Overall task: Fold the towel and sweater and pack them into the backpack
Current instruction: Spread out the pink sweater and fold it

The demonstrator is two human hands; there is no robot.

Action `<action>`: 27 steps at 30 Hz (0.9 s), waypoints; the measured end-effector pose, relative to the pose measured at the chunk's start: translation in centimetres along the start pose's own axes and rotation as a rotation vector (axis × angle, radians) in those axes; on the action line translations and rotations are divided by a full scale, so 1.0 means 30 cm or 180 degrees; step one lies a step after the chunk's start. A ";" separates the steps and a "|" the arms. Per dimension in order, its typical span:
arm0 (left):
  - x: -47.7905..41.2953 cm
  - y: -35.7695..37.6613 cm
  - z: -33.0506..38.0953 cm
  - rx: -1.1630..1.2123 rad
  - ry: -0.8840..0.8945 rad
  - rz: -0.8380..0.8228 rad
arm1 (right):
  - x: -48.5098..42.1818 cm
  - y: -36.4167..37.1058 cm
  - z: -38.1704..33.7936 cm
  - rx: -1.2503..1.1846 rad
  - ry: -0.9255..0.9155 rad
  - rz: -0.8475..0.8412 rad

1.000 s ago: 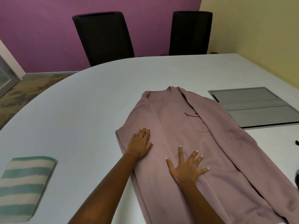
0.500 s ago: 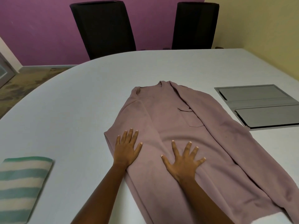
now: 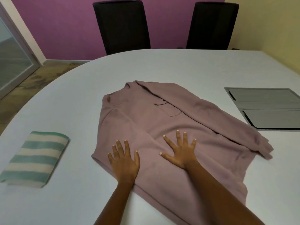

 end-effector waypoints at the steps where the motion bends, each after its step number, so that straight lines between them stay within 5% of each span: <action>1: 0.033 0.006 0.006 -0.0003 -0.0055 -0.0012 | 0.021 0.002 0.014 0.0021 -0.0028 -0.0022; 4: 0.131 0.017 0.047 0.0026 -0.0139 0.0033 | 0.090 0.008 0.059 0.0067 -0.0032 -0.0062; 8: 0.303 0.050 0.164 -0.0070 0.0603 0.0098 | 0.197 -0.001 0.133 0.0184 0.0069 -0.0226; 17: 0.662 0.144 0.377 -0.0189 0.1098 -0.0533 | 0.467 -0.029 0.259 0.0366 0.0726 -0.0428; 23: 0.537 0.028 0.354 -0.0600 0.1892 -0.0290 | 0.556 -0.010 0.172 -0.0124 0.0973 -0.0009; 27: 0.329 -0.005 0.220 -0.0761 0.1865 0.0001 | 0.560 0.052 0.109 -0.0481 0.1129 0.0057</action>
Point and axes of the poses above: each hand's wrist, its own x-axis away from the middle knuckle, its own y-axis out of the palm, z = x × y, the point moved 5 cm from there along -x, towards the middle knuckle, and after that the axes turned 11 degrees about -y, right-handed, at the moved point
